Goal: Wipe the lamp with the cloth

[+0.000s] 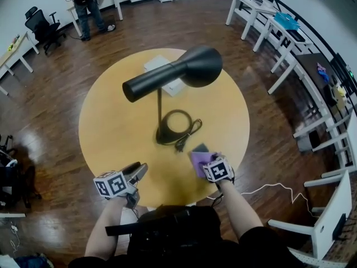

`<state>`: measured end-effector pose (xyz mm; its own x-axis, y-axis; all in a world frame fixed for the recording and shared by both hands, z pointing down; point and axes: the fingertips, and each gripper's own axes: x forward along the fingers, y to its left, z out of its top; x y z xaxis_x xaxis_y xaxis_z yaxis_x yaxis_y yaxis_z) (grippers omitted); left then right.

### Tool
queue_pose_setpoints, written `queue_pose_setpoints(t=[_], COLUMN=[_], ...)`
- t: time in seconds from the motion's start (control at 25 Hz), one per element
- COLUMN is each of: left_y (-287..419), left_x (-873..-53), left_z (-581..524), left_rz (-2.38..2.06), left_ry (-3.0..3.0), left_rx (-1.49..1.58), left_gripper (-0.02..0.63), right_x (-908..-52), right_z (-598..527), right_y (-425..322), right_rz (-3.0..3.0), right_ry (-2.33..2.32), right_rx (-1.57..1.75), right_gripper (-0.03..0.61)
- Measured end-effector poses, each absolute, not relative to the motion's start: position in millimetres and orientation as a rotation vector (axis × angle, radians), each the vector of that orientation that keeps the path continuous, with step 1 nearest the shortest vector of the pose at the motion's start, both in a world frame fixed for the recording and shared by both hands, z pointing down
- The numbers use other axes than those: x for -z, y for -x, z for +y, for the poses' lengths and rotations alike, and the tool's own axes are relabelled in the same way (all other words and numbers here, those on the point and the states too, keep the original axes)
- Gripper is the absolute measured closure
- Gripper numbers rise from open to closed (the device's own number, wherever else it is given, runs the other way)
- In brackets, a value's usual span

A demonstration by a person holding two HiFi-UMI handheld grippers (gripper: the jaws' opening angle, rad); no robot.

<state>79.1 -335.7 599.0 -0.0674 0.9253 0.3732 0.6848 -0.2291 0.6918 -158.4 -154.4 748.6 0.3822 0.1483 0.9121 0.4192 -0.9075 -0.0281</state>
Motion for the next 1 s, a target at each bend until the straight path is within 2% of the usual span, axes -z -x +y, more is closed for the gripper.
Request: queue_pose_setpoints(t=[0.04, 0.16, 0.2, 0.36, 0.48, 0.72, 1.0], left_y=[-79, -74, -72, -69, -77, -98, -111], left_x=[-598, -591, -589, -579, -569, -545, -524], left_z=[-334, -329, -327, -322, -322, -318, -313], left_rz=[1.735, 1.739, 1.745, 1.783, 1.807, 1.828, 1.899], left_ry=[-1.91, -1.867, -1.856, -1.834, -1.839, -1.786, -1.687], left_rx=[-1.181, -1.158, -1.148, -1.112, -1.067, -0.969, -0.887], left_gripper=[0.437, 0.437, 0.437, 0.437, 0.437, 0.437, 0.437], right_x=[-748, -747, -747, -742, -705, -580, -412], right_z=[-156, -163, -164, -164, -158, -136, -167], right_y=[157, 153, 151, 148, 137, 95, 41], right_rz=[-0.487, -0.437, -0.427, -0.399, -0.418, -0.471, -0.412], right_ry=[2.393, 2.431, 2.444, 2.459, 2.532, 2.779, 3.127], right_rx=[1.547, 1.573, 1.576, 1.544, 1.402, 0.996, 0.404], right_gripper=[0.269, 0.423, 0.447, 0.475, 0.478, 0.479, 0.477])
